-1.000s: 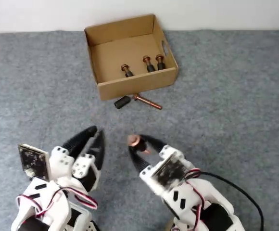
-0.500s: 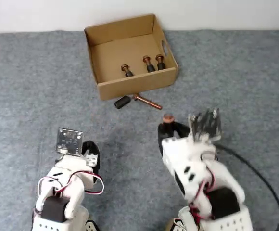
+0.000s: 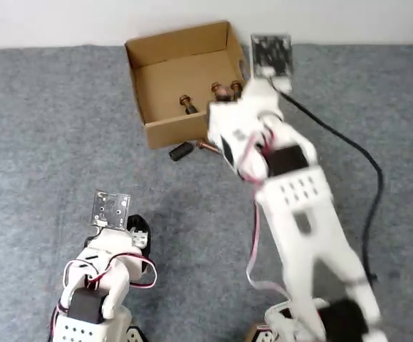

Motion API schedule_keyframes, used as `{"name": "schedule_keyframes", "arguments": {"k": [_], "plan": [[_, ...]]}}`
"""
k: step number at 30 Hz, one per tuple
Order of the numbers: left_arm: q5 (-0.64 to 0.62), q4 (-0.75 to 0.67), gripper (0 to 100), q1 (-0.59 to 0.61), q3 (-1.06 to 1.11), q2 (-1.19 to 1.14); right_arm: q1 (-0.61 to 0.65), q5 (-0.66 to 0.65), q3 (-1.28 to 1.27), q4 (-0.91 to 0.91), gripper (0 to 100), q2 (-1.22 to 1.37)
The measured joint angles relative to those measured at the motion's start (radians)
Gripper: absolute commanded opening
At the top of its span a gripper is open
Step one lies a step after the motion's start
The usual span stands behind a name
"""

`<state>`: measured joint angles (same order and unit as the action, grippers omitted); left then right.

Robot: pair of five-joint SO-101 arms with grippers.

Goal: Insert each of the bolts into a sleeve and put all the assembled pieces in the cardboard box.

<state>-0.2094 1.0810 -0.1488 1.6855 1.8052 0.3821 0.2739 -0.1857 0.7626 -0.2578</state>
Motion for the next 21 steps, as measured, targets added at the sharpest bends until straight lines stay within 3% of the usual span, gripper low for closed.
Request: {"name": "schedule_keyframes", "arguments": {"k": [7,21], "plan": [[0.006,0.002,0,0.041,0.000,0.000,-0.009,-0.017,0.301,-0.219,0.9,0.413],[0.006,0.002,0,0.103,0.000,0.000,-0.009,-0.293,0.848,-0.232,0.9,1.089]]}}
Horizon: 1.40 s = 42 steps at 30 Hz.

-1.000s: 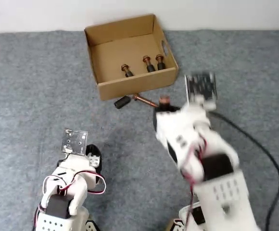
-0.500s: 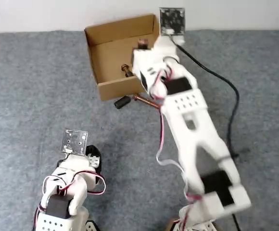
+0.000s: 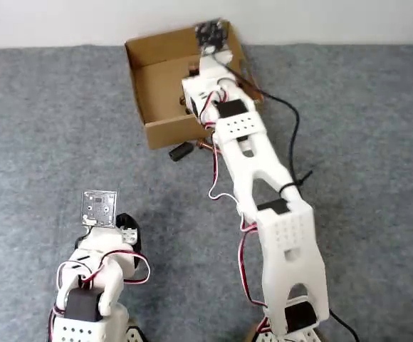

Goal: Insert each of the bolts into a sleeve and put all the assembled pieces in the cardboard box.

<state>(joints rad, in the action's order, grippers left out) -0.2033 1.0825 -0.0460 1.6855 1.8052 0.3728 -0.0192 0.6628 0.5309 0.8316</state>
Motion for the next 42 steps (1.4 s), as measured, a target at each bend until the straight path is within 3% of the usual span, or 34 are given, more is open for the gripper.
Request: {"name": "schedule_keyframes", "arguments": {"k": [6,12,19,35,42], "plan": [[0.000,0.000,0,0.000,0.000,0.000,0.000,-0.063,0.130,0.132,1.9,0.107],[0.000,0.000,0,0.000,0.000,0.000,0.002,-0.068,0.278,0.278,16.9,0.169],[0.000,-0.002,0,0.000,0.000,0.000,0.002,-0.068,0.459,0.416,0.2,0.173],[0.000,-0.002,0,0.000,0.000,0.000,0.114,-0.068,0.862,1.083,0.9,0.173],[0.000,-0.002,0,0.000,0.000,0.000,0.161,0.011,0.853,1.203,0.9,0.196]]}}
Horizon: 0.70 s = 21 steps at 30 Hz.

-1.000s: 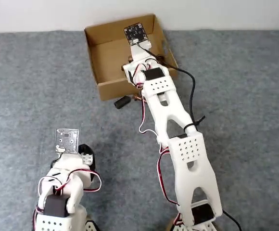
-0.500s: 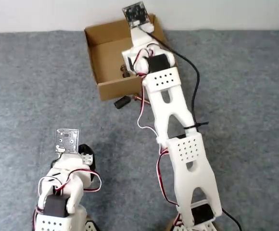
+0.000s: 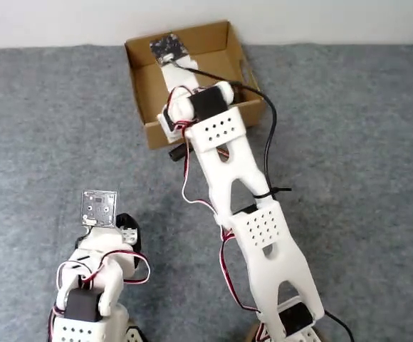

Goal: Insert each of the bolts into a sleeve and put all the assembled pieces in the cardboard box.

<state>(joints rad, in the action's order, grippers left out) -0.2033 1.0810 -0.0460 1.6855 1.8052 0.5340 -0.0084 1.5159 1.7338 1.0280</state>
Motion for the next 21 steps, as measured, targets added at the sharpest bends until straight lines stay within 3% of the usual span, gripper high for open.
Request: {"name": "schedule_keyframes", "arguments": {"k": [4,17,21], "plan": [[0.000,0.000,0,0.000,0.000,0.000,0.003,0.012,-0.026,-0.009,0.9,0.075],[0.000,0.000,0,0.000,0.000,0.000,0.015,-0.017,-0.032,-0.325,0.9,0.295],[0.000,0.000,0,0.000,0.000,0.000,0.011,-0.028,-0.032,-0.319,0.9,0.325]]}}
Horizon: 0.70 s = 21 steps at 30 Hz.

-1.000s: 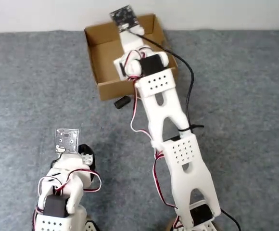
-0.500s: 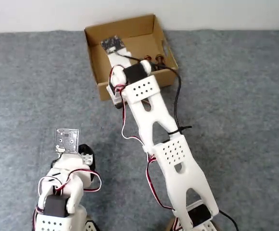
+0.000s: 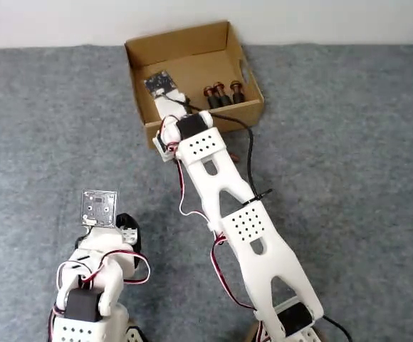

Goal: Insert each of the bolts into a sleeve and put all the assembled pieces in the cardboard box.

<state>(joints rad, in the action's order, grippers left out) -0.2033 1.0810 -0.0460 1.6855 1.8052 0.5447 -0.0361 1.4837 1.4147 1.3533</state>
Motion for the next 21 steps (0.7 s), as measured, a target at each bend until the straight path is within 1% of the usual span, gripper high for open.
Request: {"name": "schedule_keyframes", "arguments": {"k": [3,8,13,18,21], "plan": [[0.000,0.000,0,0.000,0.000,0.000,-0.017,0.000,0.014,0.086,0.9,0.000],[0.000,0.000,0,0.000,0.000,0.000,-0.049,0.000,0.023,0.318,0.9,-0.035],[0.000,0.000,0,0.000,0.000,0.000,-0.087,-0.002,0.023,0.336,0.9,-0.127],[0.000,0.000,0,0.000,0.000,0.000,-0.083,-0.009,0.023,0.339,0.8,-0.233],[0.000,0.000,0,0.000,0.000,0.000,-0.087,-0.009,-0.049,0.339,1.0,-0.328]]}}
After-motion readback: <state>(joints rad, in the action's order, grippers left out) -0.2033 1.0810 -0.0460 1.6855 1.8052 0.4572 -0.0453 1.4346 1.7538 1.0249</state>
